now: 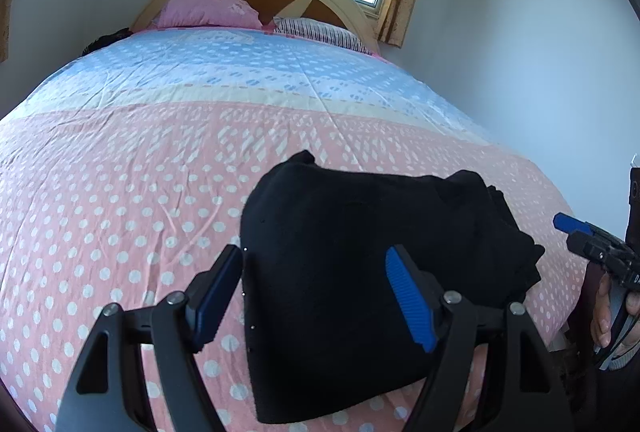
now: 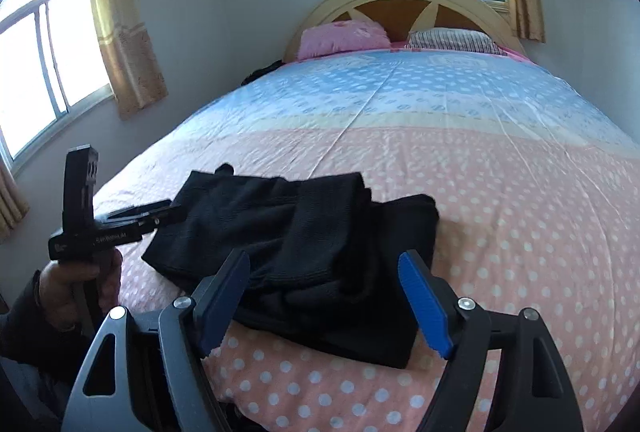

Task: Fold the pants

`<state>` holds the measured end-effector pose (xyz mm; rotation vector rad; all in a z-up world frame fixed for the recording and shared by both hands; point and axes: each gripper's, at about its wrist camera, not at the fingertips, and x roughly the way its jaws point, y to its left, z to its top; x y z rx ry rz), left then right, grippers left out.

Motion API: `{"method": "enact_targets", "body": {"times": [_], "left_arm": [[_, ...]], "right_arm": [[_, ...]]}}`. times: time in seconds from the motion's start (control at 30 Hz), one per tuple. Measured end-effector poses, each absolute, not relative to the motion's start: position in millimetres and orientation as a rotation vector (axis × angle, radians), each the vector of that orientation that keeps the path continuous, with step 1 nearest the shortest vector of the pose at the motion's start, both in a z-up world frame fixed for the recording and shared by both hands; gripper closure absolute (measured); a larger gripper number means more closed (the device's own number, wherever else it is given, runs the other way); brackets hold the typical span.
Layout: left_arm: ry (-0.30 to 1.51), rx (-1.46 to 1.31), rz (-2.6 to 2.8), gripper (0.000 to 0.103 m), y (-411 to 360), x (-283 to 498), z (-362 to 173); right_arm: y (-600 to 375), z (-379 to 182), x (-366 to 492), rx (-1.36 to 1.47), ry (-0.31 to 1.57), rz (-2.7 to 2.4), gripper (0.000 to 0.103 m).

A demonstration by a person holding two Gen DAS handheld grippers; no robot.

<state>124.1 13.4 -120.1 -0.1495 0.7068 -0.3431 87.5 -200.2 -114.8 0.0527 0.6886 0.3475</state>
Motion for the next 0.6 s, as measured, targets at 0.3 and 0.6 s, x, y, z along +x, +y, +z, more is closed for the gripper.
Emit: {"method": "enact_targets", "body": {"times": [0.3,0.6], "left_arm": [[0.726,-0.165,-0.327,0.026,20,130,-127],[0.726,-0.147,-0.336,0.026,16,128,-126]], "right_arm": [[-225,-146,96,0.073,0.87,0.278,0.093],[-235,-130,94,0.102,0.82,0.221,0.067]]}}
